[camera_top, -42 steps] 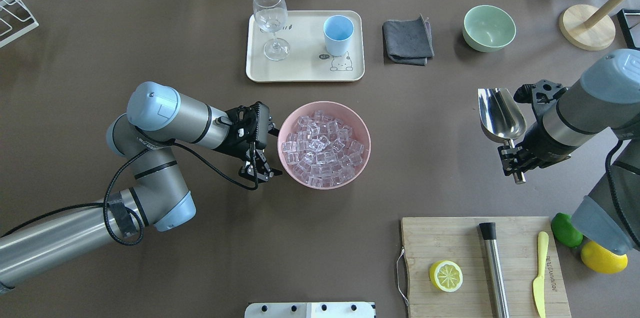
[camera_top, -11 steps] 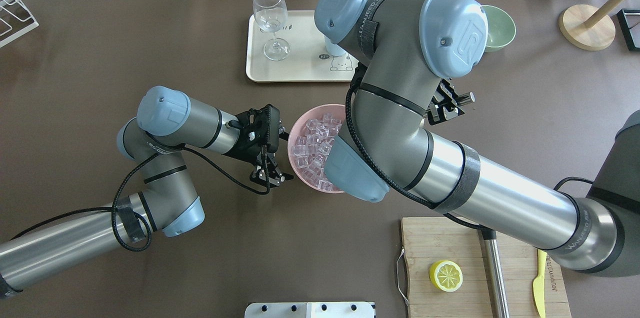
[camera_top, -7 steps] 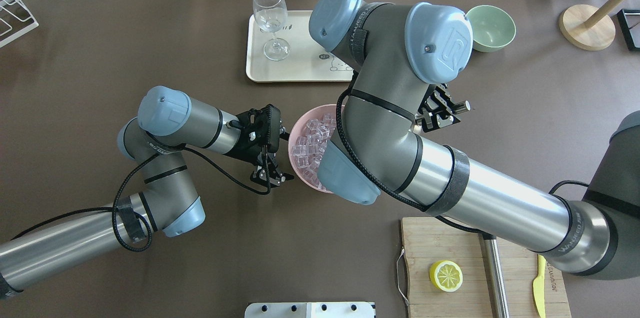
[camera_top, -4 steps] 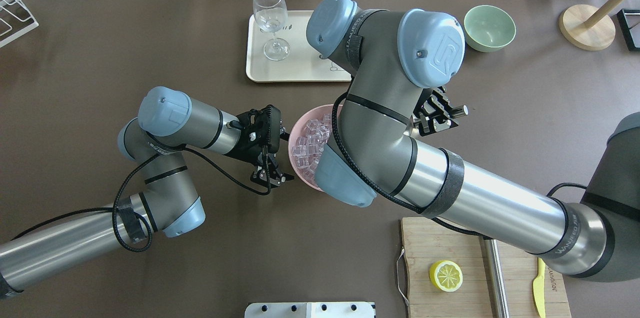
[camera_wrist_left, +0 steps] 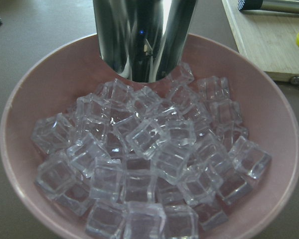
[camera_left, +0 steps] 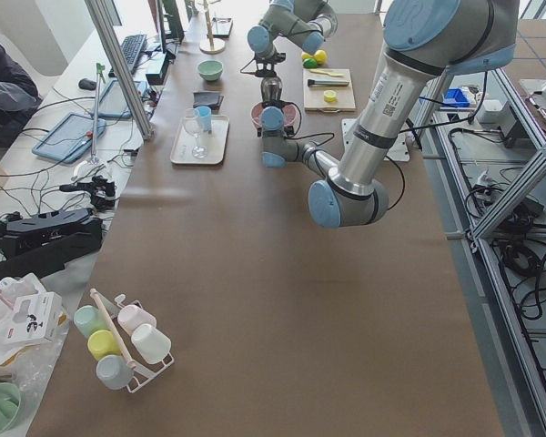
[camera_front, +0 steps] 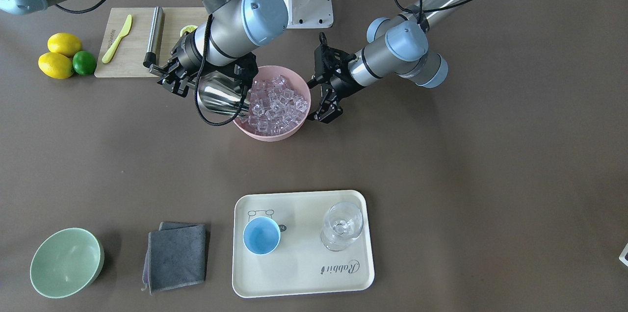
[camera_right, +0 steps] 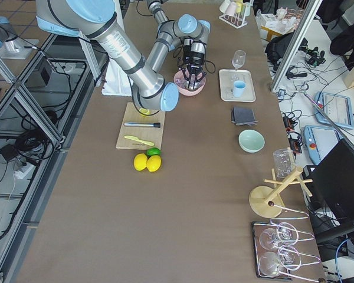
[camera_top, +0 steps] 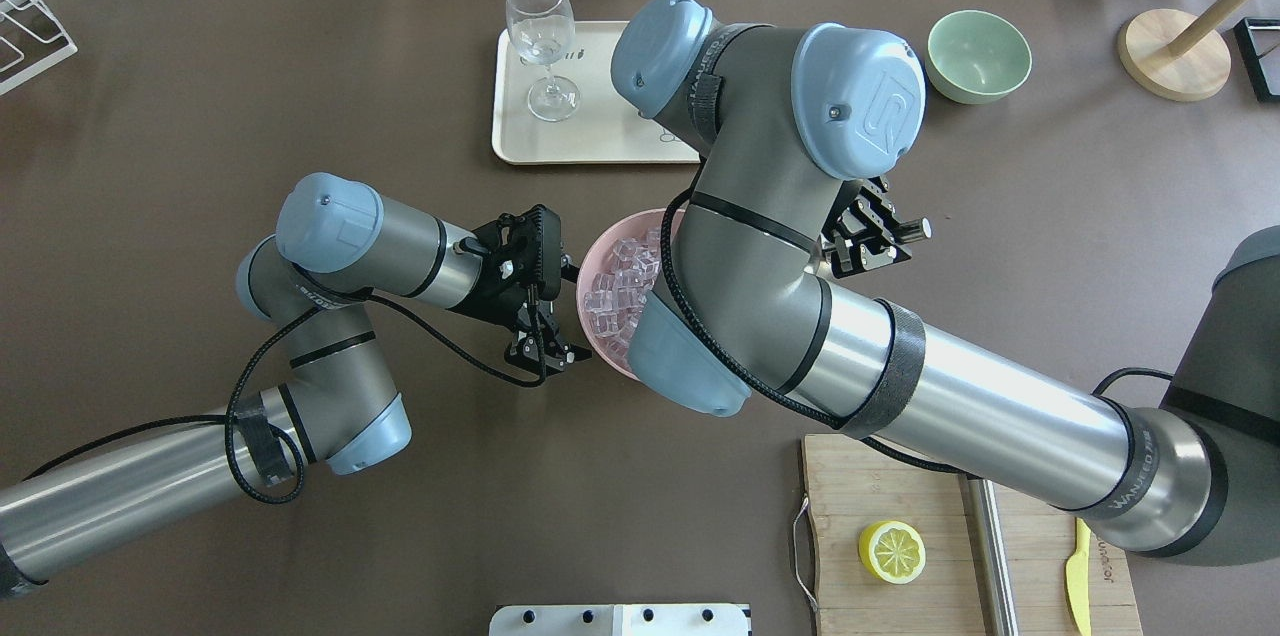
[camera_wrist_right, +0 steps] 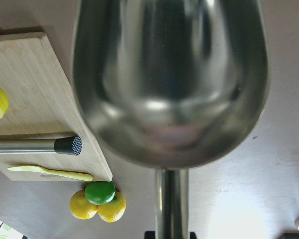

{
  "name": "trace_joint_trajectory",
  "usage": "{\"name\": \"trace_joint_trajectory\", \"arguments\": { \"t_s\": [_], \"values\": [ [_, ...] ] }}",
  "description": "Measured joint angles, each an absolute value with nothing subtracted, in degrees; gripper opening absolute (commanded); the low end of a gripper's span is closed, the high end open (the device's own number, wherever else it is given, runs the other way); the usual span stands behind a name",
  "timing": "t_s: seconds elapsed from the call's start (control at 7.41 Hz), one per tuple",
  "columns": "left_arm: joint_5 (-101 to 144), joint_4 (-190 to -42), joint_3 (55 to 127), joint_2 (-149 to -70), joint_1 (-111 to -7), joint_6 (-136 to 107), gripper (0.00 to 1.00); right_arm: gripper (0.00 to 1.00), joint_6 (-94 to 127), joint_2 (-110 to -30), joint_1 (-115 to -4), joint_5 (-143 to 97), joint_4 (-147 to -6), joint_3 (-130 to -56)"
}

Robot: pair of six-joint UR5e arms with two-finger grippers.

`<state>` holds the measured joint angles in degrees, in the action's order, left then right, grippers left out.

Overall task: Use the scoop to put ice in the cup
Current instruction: 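Swing the scoop over the pink bowl and lower it into the ice, then push the scoop through the ice cubes with the right gripper to fill it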

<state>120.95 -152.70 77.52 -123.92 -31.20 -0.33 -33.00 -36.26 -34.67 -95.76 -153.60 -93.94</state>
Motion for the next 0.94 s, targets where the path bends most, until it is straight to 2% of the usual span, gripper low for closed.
{"name": "trace_joint_trajectory", "arguments": {
  "t_s": [0.94],
  "values": [
    [119.84,-152.4,77.52,-124.38,-30.89,-1.06,0.99,0.0,-32.74,-30.78,-34.62,-95.97,-152.65,-83.89]
  ]
}}
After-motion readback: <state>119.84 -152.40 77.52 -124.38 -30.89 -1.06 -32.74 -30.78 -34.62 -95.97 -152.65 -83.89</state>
